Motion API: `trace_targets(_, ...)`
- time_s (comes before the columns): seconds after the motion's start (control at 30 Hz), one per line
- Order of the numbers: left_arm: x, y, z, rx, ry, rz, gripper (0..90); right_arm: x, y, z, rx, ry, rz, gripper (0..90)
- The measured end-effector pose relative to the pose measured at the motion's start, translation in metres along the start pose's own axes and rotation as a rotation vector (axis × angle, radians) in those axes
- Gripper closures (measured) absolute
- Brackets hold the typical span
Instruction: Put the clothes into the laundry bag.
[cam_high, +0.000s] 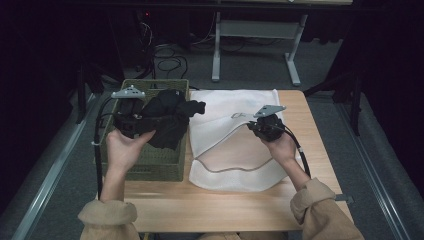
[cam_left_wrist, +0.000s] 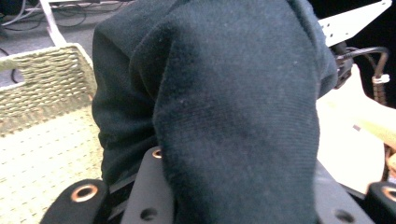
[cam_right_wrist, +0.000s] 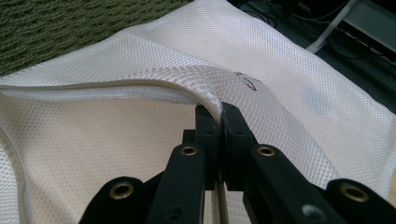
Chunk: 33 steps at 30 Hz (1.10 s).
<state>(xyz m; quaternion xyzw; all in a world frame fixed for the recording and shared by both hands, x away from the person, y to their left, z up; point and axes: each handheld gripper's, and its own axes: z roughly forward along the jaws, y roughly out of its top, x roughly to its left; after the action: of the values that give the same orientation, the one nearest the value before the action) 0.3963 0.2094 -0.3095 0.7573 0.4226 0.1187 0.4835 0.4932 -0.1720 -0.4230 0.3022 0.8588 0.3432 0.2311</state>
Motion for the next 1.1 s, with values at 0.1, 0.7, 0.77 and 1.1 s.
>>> trace_targets(0.1,-0.004,0.002,-0.001,-0.004,-0.016,0.01,69.7,0.0,0.0,0.001,0.005,0.004,0.002,88.5)
trace_targets(0.7,-0.037,0.006,0.008,0.009,-0.091,0.092,69.5,0.0,0.001,0.0,0.011,0.008,0.008,88.5)
trace_targets(0.77,-0.04,0.005,0.011,0.013,-0.1,0.098,69.5,0.0,0.001,0.0,0.011,0.009,0.008,88.5)
trace_targets(1.1,-0.045,-0.003,0.023,0.035,-0.108,0.102,69.4,-0.001,0.0,0.0,0.006,0.014,0.005,88.5)
